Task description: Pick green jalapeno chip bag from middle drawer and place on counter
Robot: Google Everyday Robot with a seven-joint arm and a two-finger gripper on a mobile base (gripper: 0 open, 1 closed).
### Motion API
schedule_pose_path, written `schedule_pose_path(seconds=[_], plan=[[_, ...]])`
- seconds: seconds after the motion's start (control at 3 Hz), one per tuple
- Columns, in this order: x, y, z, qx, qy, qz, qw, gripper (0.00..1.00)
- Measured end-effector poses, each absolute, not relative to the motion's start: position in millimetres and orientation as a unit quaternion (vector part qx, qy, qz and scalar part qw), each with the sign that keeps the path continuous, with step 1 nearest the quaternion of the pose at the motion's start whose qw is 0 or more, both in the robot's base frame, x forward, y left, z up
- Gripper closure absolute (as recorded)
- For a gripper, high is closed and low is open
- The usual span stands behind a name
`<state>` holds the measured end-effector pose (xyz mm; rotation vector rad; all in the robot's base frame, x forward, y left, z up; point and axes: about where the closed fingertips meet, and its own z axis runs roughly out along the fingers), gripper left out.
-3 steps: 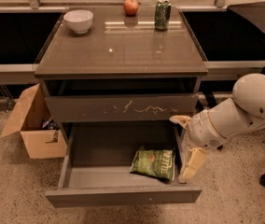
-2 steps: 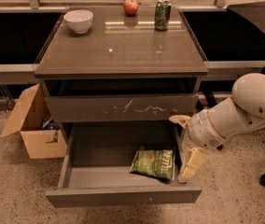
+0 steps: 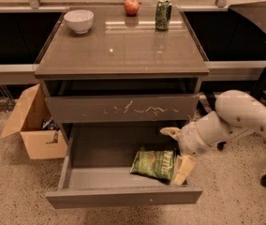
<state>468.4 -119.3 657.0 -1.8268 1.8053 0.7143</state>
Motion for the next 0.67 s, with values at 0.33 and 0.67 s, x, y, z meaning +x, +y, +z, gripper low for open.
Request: schedule_pose_path(seconds=[0.33, 0.67], plan=[[484.6, -110.7, 574.9, -0.654, 0.667, 0.287, 0.213, 0.00], [495.6, -103.5, 523.2, -0.642, 0.677, 0.301, 0.198, 0.00]])
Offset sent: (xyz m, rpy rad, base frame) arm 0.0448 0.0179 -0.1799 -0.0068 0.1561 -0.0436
